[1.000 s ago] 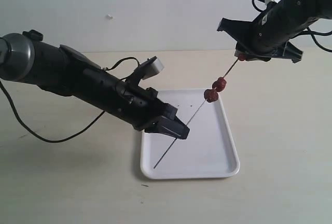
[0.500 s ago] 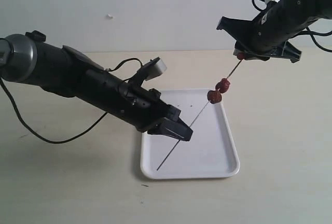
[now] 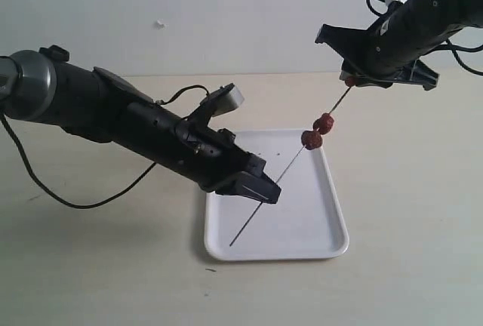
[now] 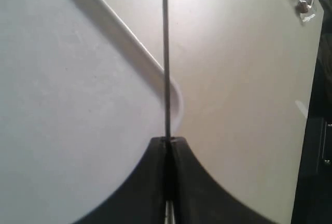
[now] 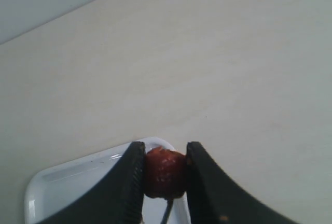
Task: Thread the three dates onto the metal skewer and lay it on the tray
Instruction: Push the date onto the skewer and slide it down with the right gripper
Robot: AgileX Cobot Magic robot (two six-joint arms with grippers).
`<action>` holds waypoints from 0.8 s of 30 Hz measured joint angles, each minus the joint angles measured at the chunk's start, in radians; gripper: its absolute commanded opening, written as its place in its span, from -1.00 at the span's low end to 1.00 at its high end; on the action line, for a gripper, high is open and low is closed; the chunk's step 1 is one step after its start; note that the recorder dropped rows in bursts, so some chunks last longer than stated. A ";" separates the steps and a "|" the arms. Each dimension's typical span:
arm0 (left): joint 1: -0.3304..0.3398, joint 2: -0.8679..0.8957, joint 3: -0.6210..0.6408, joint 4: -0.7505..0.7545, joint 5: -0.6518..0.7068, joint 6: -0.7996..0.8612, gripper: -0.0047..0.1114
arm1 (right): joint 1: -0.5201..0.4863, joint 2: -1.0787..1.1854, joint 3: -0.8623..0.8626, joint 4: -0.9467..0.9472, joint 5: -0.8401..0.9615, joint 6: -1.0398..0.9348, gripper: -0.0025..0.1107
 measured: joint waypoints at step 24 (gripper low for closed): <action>0.000 0.002 0.000 -0.035 -0.035 0.056 -0.92 | -0.003 0.000 0.000 0.085 -0.004 -0.091 -0.48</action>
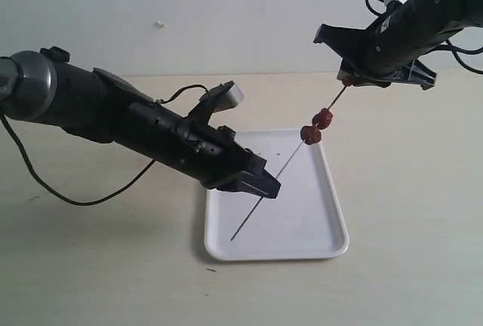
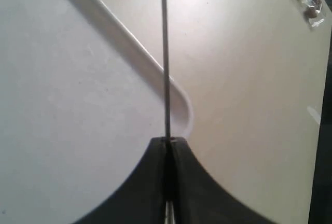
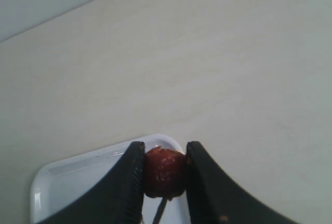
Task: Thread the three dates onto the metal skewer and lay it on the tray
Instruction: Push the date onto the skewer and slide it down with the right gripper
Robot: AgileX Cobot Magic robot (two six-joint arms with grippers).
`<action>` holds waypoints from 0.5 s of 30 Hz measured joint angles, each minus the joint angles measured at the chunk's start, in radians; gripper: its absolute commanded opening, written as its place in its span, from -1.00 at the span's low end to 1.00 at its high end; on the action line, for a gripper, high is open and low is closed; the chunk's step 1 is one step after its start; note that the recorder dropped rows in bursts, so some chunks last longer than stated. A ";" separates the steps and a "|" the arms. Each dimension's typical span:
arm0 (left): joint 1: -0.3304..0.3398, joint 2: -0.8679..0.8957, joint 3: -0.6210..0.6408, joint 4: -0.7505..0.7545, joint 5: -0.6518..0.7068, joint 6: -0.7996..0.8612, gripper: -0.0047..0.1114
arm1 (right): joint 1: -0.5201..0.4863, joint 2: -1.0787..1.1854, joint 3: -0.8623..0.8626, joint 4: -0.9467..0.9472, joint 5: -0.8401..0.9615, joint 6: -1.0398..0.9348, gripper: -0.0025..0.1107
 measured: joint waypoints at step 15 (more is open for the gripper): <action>0.000 0.000 0.000 -0.081 0.008 0.055 -0.92 | 0.000 0.000 -0.003 0.023 0.011 -0.022 -0.48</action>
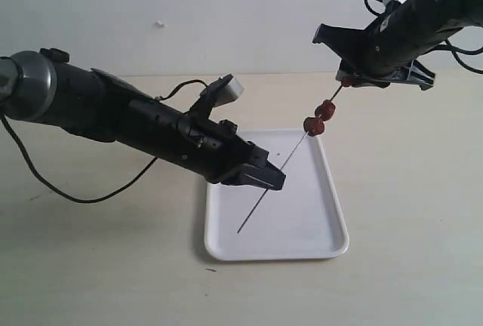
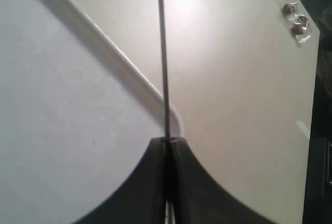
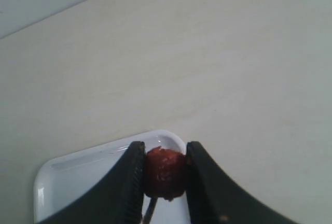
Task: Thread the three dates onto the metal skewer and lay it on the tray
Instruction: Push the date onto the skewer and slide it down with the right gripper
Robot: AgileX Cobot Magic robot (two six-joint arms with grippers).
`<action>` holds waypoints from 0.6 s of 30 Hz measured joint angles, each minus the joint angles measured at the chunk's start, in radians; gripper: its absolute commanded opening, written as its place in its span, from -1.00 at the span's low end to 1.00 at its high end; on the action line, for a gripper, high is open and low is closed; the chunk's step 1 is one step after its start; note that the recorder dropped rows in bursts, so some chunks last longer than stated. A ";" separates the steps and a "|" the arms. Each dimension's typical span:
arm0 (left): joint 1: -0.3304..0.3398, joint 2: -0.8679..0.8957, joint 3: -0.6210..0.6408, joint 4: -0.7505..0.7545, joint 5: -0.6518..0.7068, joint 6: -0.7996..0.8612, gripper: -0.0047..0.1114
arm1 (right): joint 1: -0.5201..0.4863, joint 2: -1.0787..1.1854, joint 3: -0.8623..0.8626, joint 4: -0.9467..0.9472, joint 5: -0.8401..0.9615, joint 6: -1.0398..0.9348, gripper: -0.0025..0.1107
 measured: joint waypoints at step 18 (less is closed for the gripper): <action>-0.028 0.000 0.000 -0.112 -0.026 0.072 -0.92 | -0.004 -0.002 -0.002 0.322 -0.001 -0.231 -0.48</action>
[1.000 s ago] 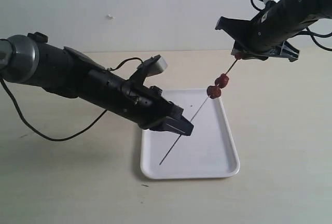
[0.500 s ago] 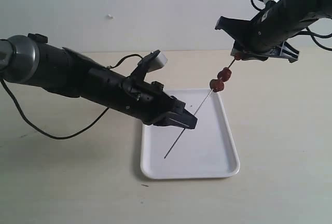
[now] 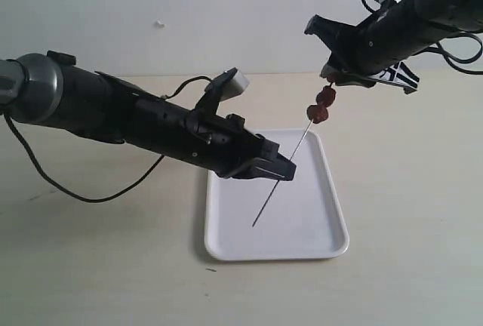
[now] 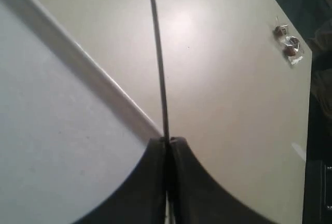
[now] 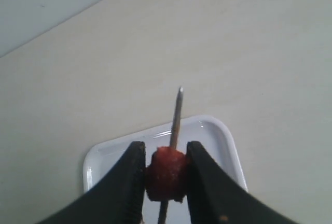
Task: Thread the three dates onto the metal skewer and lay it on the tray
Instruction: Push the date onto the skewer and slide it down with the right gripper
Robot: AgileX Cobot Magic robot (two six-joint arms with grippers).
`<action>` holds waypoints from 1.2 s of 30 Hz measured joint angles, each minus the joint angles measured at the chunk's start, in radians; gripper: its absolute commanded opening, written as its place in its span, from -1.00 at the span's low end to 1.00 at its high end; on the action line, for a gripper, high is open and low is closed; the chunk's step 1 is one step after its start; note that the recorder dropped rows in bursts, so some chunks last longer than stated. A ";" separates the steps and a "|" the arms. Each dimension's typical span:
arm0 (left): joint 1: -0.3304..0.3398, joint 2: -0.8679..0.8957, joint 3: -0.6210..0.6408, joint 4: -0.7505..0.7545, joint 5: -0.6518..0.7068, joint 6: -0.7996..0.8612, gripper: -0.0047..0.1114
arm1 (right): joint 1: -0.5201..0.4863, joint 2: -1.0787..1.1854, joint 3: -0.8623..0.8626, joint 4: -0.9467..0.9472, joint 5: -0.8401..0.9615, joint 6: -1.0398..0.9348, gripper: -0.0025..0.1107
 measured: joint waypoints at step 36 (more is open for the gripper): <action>-0.008 0.000 0.000 -0.002 -0.047 0.049 -0.92 | 0.002 -0.091 0.000 -0.082 -0.002 -0.035 0.31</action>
